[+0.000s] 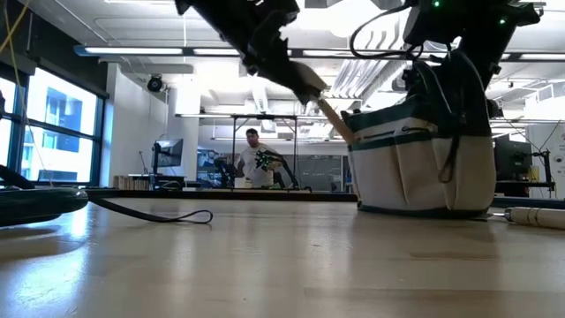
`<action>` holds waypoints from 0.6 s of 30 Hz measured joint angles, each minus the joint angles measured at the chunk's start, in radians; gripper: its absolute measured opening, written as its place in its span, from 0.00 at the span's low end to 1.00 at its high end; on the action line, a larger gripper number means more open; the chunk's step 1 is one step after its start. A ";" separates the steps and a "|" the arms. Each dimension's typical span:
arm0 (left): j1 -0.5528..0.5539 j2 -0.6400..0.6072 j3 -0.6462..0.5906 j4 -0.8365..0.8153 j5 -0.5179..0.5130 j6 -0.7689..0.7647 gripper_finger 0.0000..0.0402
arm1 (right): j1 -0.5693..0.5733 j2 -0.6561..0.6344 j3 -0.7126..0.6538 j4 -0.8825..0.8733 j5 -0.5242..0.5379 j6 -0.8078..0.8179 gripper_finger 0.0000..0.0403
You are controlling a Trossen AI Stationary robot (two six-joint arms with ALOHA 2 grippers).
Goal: Pick & Place Garden tools in Gardening bag
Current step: Put the bottom left brown trowel into the light brown gardening bag
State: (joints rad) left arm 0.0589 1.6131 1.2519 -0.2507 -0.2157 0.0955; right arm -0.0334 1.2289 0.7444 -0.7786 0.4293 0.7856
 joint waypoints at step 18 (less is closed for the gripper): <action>0.000 0.202 0.296 -0.236 -0.020 0.108 0.00 | 0.028 0.000 0.000 0.046 -0.012 -0.027 0.01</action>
State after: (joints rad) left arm 0.0586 1.8153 1.5483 -0.4870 -0.2360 0.2034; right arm -0.0055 1.2289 0.7444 -0.7326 0.4175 0.7586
